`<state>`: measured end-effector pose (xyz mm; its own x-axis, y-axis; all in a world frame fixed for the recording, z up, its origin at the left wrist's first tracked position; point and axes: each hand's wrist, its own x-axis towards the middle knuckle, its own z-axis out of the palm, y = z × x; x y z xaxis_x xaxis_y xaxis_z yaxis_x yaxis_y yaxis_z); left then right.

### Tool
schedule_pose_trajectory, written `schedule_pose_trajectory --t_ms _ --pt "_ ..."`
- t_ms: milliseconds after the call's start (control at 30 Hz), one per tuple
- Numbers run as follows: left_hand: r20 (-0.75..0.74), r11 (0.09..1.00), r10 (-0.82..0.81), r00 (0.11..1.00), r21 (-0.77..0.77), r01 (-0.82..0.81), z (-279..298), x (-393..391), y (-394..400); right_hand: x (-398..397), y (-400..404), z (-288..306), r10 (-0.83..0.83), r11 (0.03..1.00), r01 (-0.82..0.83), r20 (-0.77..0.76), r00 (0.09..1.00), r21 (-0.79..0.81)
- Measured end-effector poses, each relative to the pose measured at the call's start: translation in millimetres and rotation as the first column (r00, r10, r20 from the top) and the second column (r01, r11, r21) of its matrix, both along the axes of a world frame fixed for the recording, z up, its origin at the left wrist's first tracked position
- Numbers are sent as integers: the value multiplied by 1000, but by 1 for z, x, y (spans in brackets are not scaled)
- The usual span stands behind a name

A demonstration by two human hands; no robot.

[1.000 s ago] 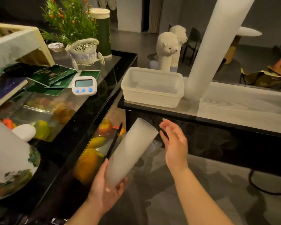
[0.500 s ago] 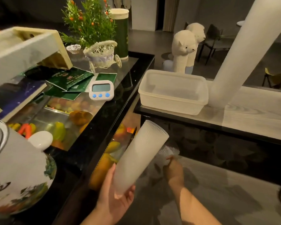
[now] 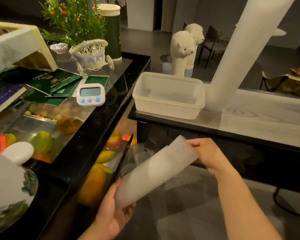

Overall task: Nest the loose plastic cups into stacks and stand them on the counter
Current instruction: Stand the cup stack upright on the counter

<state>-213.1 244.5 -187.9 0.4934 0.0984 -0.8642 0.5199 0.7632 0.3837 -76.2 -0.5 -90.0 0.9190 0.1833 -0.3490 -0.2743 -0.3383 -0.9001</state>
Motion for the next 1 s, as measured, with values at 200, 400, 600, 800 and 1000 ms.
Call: schedule_pose_trajectory --t_ms 200,400,600,800,1000 --pt "-14 999 34 999 -7 -34 -5 -1 4 -2 30 -27 160 987 -158 65 985 -39" --pt "-53 991 126 991 -33 -128 -7 -3 8 38 31 -119 -380 902 360 -43 924 -237" --pt "-133 986 167 977 -3 -169 -3 1 8 51 59 -157 -113 879 58 -88 990 -474" --pt "-121 986 167 978 1 -168 -2 7 9 54 69 -180 -227 890 155 -120 967 -429" --pt "-140 987 161 977 21 -159 -7 7 7 31 49 -187 -273 952 253 -100 957 -173"
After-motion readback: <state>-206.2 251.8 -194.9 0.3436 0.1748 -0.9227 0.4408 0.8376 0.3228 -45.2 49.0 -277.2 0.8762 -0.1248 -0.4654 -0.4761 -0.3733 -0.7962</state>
